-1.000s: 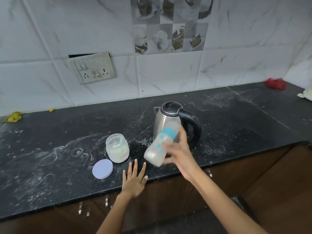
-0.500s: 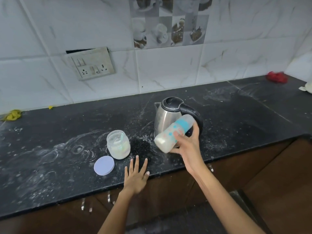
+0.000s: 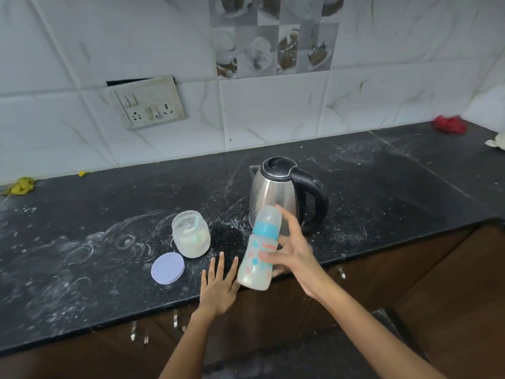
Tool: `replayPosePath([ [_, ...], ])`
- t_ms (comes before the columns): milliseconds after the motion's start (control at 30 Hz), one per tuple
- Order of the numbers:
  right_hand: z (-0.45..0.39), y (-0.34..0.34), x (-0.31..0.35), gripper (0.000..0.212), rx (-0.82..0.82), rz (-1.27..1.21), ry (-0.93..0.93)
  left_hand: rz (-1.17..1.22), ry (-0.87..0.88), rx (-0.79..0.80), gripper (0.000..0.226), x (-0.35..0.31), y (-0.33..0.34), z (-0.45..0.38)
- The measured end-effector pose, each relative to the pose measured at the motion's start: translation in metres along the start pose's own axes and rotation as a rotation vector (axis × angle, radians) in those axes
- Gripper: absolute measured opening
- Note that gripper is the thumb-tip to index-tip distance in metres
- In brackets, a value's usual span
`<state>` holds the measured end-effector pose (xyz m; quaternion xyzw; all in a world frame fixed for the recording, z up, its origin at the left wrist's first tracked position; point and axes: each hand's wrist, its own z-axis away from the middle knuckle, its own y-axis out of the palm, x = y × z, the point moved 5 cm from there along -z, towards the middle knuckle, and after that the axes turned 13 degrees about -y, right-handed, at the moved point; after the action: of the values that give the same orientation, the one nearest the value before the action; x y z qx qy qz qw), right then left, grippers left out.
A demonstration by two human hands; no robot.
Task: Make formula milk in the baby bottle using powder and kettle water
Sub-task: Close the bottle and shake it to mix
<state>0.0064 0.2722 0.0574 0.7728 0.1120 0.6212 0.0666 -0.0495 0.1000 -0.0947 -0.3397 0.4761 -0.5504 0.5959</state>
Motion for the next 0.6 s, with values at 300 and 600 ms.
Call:
replayPosePath([
  [300, 0.002, -0.006, 0.003, 0.092, -0.007, 0.012, 0.012, -0.020, -0.007, -0.002, 0.058, -0.002, 0.000, 0.000],
  [600, -0.007, -0.010, 0.010, 0.097, 0.012, 0.036, 0.021, -0.018, -0.007, 0.007, 0.058, -0.003, -0.002, 0.000],
])
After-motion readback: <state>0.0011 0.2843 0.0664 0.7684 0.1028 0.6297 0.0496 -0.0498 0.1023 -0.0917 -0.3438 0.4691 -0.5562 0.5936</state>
